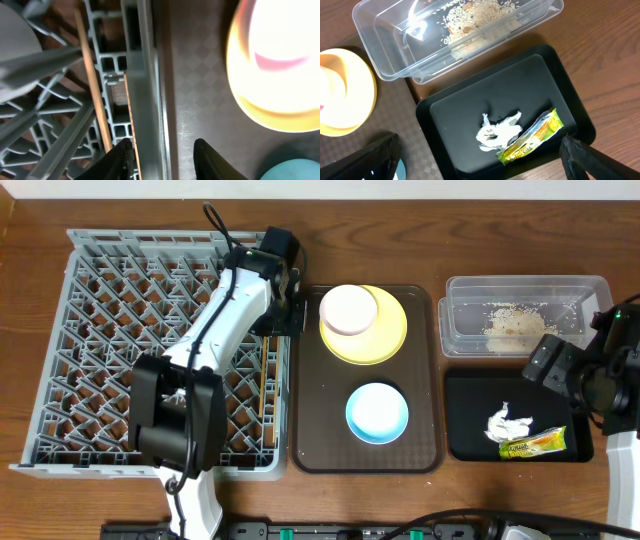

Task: Sort waste into correct bins and load items into the dishwasher
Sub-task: 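Lower the left gripper onto the pink bowl rim and grip it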

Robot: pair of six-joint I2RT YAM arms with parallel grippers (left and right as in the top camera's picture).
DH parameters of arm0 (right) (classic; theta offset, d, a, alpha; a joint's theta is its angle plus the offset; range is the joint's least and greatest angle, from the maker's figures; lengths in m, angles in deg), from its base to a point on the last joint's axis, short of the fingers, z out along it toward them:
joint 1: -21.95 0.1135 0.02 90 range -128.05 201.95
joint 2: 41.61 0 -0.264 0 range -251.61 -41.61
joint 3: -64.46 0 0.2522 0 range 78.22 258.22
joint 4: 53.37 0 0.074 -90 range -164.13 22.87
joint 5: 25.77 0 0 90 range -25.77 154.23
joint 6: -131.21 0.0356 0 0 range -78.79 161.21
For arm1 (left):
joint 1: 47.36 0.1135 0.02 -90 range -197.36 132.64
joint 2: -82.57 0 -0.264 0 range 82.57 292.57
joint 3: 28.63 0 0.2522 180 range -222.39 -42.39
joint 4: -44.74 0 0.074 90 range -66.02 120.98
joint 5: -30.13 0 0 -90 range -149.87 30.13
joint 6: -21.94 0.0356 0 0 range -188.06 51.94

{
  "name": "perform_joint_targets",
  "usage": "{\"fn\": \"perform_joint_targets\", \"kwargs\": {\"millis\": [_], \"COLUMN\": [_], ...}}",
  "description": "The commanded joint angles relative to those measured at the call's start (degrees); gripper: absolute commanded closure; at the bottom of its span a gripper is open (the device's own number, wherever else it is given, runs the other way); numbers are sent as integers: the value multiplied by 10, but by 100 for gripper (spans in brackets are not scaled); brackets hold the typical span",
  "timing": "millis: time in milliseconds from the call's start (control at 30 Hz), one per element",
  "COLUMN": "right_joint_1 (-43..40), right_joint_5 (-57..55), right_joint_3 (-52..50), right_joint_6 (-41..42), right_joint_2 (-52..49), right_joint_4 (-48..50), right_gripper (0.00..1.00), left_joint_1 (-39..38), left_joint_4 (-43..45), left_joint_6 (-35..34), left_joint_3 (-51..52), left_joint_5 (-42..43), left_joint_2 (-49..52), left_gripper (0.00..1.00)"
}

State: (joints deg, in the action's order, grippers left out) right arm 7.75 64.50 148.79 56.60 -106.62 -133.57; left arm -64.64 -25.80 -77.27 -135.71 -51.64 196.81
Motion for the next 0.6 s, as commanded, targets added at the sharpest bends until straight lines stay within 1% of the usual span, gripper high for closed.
{"fn": "perform_joint_targets", "kwargs": {"millis": [0,67,100,133,167,200,267,300,333,400,467,567], "right_joint_1": [-5,-5,-5,-5,-5,-5,-5,-5,-5,-5,-5,-5], "right_joint_5": [0,0,0,0,0,0,0,0,0,0,0,0], "right_joint_3": [7,7,7,7,7,7,7,7,7,7,7,7], "right_joint_6": [0,0,0,0,0,0,0,0,0,0,0,0], "right_joint_2": [2,2,2,2,2,2,2,2,2,2,2,2], "right_joint_4": [-1,-1,-1,-1,-1,-1,-1,-1,-1,-1,-1,-1], "right_gripper": [1,1,1,1,1,1,1,1,1,1,1,1], "left_joint_1": [0,-3,-6,-11,-13,-16,-23,-28,-33,-57,-83,-128], "left_joint_4": [6,7,7,7,10,14,16,16,16,22,34,75], "left_joint_6": [-17,-23,-23,-23,-23,-23,-23,-23,-23,-23,-23,-23], "left_joint_3": [-3,-3,-3,-3,-3,-3,-3,-3,-3,-3,-3,-3], "left_joint_5": [-3,-3,-3,-2,2,7,36,62,88,117,116,101], "left_joint_2": [-73,-105,-119,-137,-146,-156,-173,-178,-178,-172,-161,-136], "left_gripper": [54,46,41,31,18,11,11,15,26,42,46,46]}}
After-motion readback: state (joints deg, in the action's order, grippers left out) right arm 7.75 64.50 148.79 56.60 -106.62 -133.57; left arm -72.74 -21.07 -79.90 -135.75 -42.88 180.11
